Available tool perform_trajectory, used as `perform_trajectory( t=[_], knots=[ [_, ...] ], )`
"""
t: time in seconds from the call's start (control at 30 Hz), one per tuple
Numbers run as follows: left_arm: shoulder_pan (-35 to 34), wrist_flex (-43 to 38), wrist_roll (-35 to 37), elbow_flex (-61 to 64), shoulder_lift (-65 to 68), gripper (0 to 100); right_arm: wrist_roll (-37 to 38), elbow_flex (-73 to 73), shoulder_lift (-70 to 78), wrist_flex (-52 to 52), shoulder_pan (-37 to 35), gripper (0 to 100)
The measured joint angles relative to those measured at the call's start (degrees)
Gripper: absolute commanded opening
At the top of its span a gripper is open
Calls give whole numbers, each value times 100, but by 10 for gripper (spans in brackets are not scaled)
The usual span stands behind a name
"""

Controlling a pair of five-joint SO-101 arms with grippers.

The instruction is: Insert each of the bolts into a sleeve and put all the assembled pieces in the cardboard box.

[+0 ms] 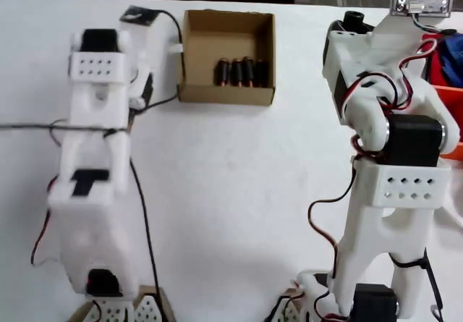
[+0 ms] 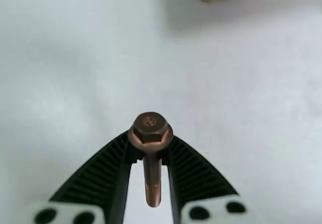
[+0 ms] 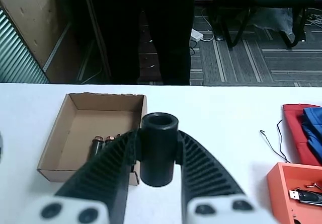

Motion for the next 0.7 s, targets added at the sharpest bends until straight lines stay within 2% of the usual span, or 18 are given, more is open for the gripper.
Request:
perform_trajectory(
  t=[0.17,0.3,0.43,0.53,0.7],
  knots=[
    [-9,-1011,0,2040,-2233,27,-123,149,0,-62,0,20],
    [-18,-2734,-9,4484,-4114,27,-334,800,-53,-527,-97,20],
    [-18,-4659,18,6804,-5653,27,-343,1987,-686,-1424,-360,20],
    [-18,-5415,18,7429,-6462,27,-343,3200,-1503,-2400,-651,20],
    [-26,-6101,18,7560,-7367,28,-343,5292,-2549,-4334,-1064,20]
  ],
)
